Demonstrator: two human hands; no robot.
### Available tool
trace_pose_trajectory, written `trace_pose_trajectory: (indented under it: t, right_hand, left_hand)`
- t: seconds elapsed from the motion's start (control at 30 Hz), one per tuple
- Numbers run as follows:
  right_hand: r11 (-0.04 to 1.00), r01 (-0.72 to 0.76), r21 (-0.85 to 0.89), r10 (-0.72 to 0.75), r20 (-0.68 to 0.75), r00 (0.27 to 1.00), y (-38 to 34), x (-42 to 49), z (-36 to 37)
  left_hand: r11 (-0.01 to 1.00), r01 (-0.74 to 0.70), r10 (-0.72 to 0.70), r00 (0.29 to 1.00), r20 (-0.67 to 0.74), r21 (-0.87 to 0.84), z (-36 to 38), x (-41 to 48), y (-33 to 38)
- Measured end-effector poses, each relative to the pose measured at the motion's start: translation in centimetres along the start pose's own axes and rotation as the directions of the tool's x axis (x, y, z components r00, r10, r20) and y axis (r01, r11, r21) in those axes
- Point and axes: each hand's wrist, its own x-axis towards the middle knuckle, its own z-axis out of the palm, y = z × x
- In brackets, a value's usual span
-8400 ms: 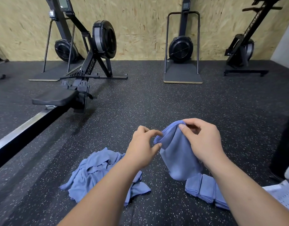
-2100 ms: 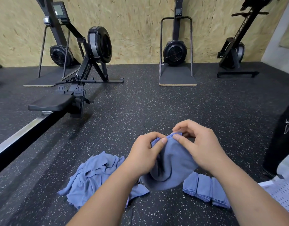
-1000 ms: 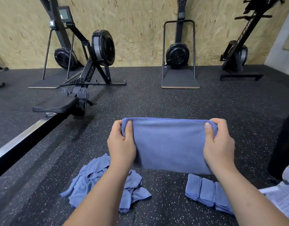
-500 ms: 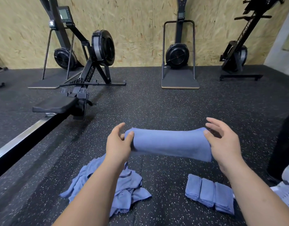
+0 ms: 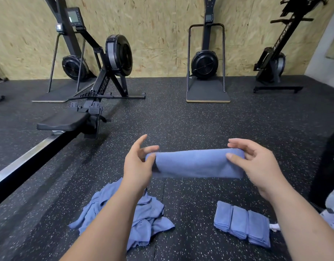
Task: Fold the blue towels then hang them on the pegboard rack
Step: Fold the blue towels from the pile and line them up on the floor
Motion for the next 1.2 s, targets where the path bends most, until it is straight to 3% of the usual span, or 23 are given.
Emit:
trace_pose_trajectory:
  t: [0.1,0.2,0.33,0.47,0.57,0.63,0.73,0.83,1.0,1.2]
  right_hand:
    - [0.961,0.044,-0.272,-0.021,0.088,0.996,0.5,0.2,-0.8]
    - [0.848,0.127,-0.515,-0.099,0.082,0.992,0.8,0.2,-1.2]
    - [0.785,0.165,-0.597,-0.166,0.054,0.985,1.0,-0.1,-1.8]
    - [0.746,0.17,-0.644,-0.166,0.067,0.984,1.4,-0.1,-2.4]
    - [0.722,0.134,-0.679,-0.112,0.077,0.991,1.4,-0.1,-2.7]
    - [0.712,0.077,-0.698,-0.046,0.064,0.997,1.6,-0.1,-3.0]
    - [0.875,-0.051,-0.481,0.063,0.008,0.998,1.9,0.1,-3.3]
    - [0.946,-0.118,-0.301,0.11,-0.045,0.993,2.4,0.3,-2.9]
    - [0.941,-0.103,-0.322,0.044,-0.184,0.982,2.9,0.4,-1.3]
    - [0.901,-0.098,-0.421,-0.022,-0.271,0.962,1.6,-0.1,-1.0]
  left_hand:
    - [1.0,-0.001,-0.001,0.993,0.116,0.02,0.0,0.4,-0.7]
    - [0.982,-0.067,0.034,0.982,0.186,0.176,0.0,0.5,-1.1]
    - [0.886,-0.19,0.133,0.978,0.16,0.423,0.2,0.3,-1.0]
    - [0.814,-0.306,0.251,0.952,0.175,0.494,0.3,0.2,-1.0]
    - [0.775,-0.304,0.231,0.952,0.199,0.553,0.5,0.3,-1.0]
    - [0.837,-0.235,0.162,0.969,0.186,0.495,0.5,0.4,-0.9]
    - [0.991,0.034,-0.055,0.985,0.161,0.133,0.5,0.2,-0.2]
    - [0.987,0.143,-0.129,0.976,0.174,-0.068,0.9,0.3,-0.3]
    - [0.979,0.18,-0.178,0.984,0.032,-0.1,2.3,0.4,-1.1]
    - [0.987,0.142,-0.134,0.987,-0.094,0.078,2.1,0.7,-1.1]
